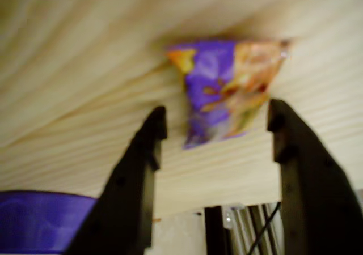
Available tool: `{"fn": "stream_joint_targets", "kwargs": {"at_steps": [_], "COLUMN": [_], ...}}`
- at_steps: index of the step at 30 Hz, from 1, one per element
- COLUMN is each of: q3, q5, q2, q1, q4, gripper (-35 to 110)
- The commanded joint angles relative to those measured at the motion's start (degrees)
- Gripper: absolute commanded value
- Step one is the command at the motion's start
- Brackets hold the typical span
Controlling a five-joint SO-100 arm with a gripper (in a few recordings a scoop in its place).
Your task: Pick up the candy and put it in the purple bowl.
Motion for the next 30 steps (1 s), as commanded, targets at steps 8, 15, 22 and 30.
{"fn": "stream_joint_targets", "kwargs": {"at_steps": [8, 15, 22, 30], "q3": [1.1, 0.9, 0.6, -3.3], "q5": [-0.4, 0.4, 0.8, -0.3], "q2": [4.4, 2.1, 3.0, 5.6], "q1": [-1.3, -0.9, 0.5, 3.5], "q4": [-2.8, -5.1, -3.8, 1.1], "gripper": [25, 6, 3, 3]}}
